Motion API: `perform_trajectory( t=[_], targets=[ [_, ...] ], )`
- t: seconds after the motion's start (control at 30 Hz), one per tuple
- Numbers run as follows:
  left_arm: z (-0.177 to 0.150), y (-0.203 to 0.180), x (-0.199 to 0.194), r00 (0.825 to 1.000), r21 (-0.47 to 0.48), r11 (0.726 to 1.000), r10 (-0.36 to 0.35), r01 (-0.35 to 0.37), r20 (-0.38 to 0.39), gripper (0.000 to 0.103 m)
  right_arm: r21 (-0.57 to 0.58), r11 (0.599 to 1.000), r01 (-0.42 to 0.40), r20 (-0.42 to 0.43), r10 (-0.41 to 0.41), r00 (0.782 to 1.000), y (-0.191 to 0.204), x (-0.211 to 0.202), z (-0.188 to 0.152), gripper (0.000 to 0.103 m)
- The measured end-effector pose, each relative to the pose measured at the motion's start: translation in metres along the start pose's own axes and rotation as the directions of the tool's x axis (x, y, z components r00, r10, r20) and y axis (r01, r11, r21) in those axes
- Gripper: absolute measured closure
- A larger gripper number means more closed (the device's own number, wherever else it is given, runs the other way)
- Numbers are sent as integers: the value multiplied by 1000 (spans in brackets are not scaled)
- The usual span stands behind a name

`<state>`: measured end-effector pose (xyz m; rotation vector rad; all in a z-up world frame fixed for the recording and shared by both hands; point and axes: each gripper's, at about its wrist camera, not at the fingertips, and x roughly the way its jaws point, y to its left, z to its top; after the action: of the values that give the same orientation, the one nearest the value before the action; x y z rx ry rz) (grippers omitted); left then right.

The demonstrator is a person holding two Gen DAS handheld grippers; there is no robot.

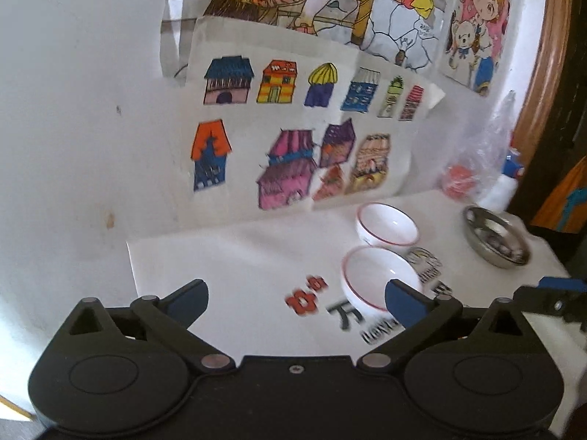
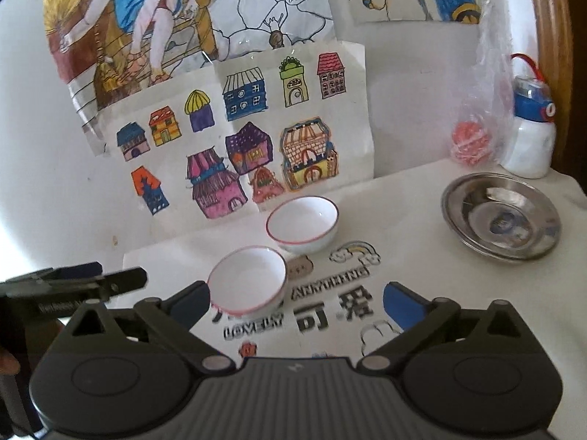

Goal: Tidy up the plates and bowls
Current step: 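Reach both grippers to a red-rimmed white bowl and close on its rim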

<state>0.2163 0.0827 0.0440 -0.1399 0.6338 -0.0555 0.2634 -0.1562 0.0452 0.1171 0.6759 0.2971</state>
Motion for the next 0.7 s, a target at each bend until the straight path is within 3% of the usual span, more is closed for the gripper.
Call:
perform_trajectory(
  t=[0.23,0.47,0.7],
  targets=[
    [8,-7,38,999,51,998,45,-45,-2,1,35,999,7,-59,-5,998,-6,41,9,0],
    [10,-12,71,998,66,997,44,-41,-39,1,42,998,39,-133,-33,991,-10,71,8,0],
    [10,-14,92,997,94,995,46,-40,-63,1,18,1000,16,-153,-13,988,-9,87,8,0]
  ],
)
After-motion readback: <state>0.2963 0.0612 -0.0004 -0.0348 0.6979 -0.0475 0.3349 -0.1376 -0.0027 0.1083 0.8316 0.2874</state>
